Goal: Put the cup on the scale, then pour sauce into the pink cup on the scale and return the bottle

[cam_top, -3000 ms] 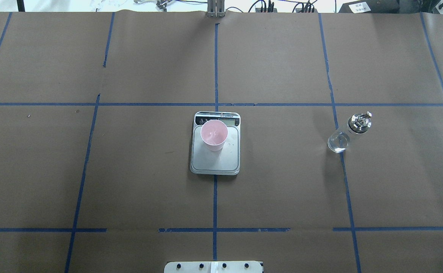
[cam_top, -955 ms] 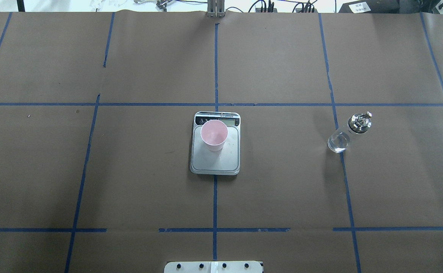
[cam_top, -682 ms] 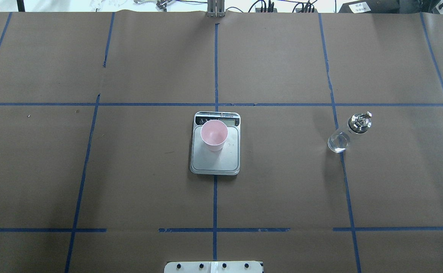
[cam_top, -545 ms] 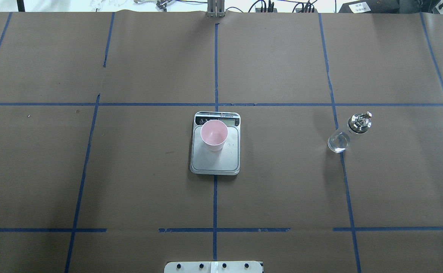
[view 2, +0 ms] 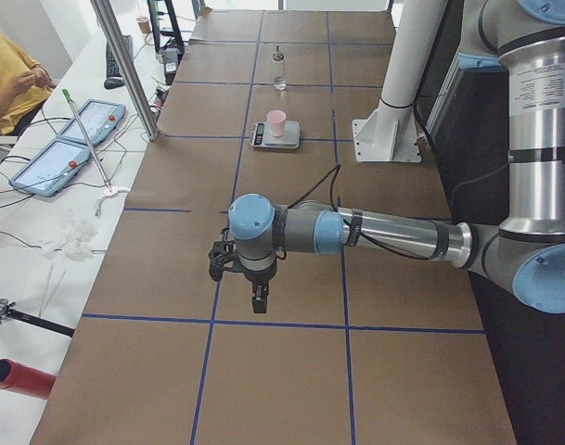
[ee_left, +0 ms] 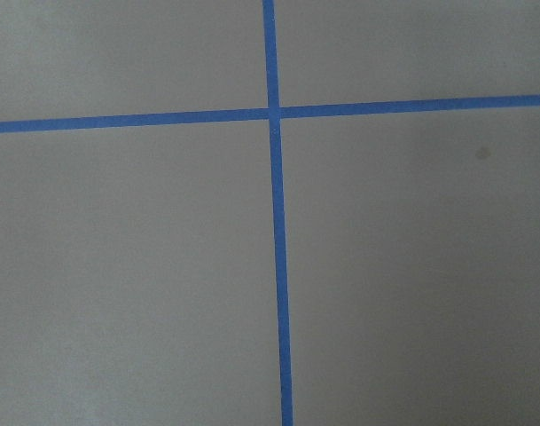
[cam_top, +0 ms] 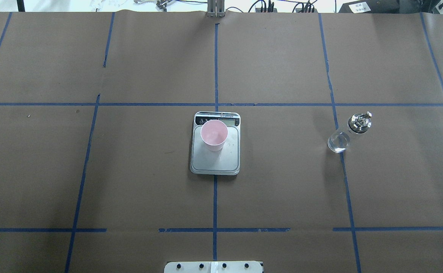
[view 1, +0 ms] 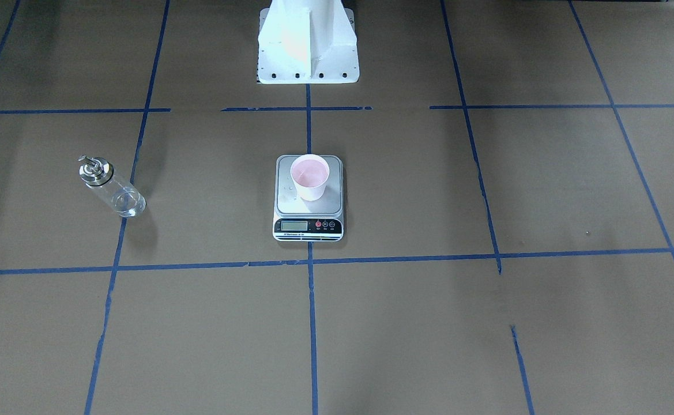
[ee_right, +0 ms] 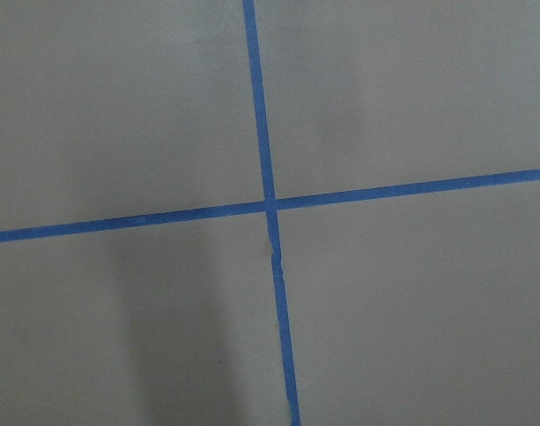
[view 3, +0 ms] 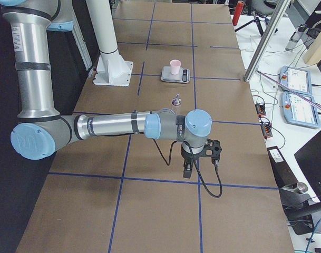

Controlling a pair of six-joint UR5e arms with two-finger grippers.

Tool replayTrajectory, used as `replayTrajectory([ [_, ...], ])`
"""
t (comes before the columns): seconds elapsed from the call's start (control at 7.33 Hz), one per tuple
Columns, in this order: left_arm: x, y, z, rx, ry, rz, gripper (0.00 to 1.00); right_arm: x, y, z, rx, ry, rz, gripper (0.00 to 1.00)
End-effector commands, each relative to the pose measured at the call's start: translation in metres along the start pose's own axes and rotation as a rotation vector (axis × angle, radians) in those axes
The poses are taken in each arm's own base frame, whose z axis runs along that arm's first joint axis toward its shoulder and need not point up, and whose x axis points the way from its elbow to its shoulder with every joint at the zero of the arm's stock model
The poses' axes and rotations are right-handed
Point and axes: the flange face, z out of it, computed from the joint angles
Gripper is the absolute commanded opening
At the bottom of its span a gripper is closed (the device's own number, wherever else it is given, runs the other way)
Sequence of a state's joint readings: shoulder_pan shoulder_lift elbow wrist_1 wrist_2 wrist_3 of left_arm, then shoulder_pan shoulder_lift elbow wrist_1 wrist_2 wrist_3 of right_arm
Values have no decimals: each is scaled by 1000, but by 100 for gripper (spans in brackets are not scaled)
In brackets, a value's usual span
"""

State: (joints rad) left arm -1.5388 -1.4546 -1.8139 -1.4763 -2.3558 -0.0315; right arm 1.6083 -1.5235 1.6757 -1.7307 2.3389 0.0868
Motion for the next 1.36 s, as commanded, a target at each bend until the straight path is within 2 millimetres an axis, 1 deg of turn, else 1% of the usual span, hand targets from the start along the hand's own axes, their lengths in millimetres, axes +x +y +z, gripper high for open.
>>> replayTrajectory([
  [0.0,-3,0,1,-1,-3,38,100,1,8,-1,0,3,-3,100],
  [0.14,-2,-1,-1,5,-3,41,100,7,15,4,-9,5,-16,100],
  [0.41,1,-6,-3,8,0,28,100,10,18,6,-13,7,-14,100],
  [0.55,-6,-5,5,-7,2,19,100,5,15,4,-9,5,-22,100],
  [0.68,-10,-6,9,-12,0,21,100,4,15,5,-10,3,-25,100],
  [0.82,-12,-4,9,2,0,36,100,1,15,2,-5,2,-31,100],
  [0.95,-14,-5,12,7,-1,45,100,-1,14,1,-1,1,-34,100],
  [1.23,-13,-7,11,11,-1,46,100,-3,17,-3,6,1,-39,100],
])
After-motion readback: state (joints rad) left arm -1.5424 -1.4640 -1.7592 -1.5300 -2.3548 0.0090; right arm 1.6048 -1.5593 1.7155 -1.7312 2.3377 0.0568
